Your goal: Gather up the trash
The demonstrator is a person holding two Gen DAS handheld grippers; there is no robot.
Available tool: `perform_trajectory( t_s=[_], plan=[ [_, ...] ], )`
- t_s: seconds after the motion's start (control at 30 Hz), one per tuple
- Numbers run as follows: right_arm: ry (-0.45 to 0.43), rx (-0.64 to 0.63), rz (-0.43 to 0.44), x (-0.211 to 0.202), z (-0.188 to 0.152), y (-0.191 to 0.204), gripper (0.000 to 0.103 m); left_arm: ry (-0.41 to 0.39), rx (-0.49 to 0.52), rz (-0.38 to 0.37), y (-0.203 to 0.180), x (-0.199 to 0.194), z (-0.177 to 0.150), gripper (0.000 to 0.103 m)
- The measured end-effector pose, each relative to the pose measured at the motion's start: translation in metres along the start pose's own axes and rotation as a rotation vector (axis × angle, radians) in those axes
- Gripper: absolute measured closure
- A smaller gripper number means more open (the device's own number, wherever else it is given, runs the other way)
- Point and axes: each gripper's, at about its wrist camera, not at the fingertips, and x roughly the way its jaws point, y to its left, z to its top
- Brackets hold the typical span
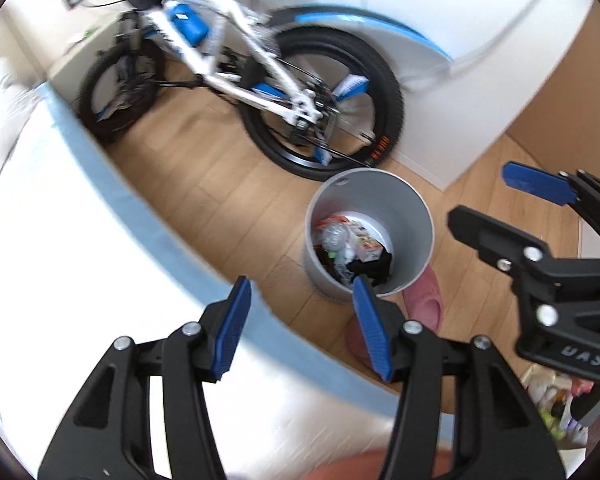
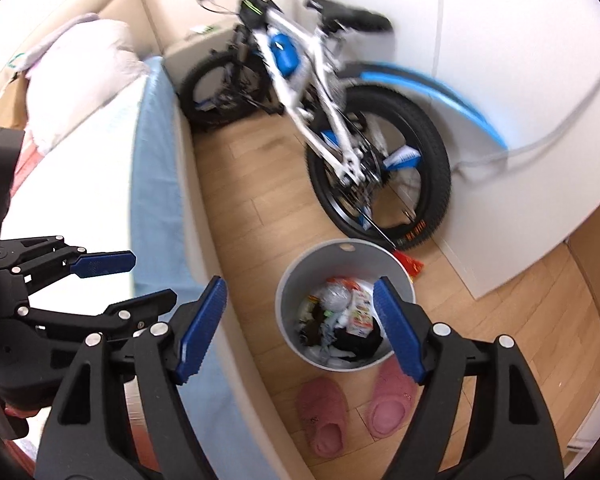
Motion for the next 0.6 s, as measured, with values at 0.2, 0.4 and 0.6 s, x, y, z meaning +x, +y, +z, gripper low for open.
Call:
perform_trajectory(
  t_s=[0.2,0.4,0.6],
  plan=[
    [-0.035,-0.116,0.07,-0.043,0.005,0.073,0.024,-0.057,-0.089,0.102,0.042,-0.062,-0.047,0.039],
    [-0.051,-0.282,0.141,-0.085,-0.004,0.165,0.013,-0.095,-0.238,0.236,0.095,-0.127,-0.112,0.034],
    [-0.104,-0.415,0.222,-0.131,-0.023,0.25,0.012,-0.121,-0.425,0.363,0.149,-0.186,-0.182,0.031]
  ],
)
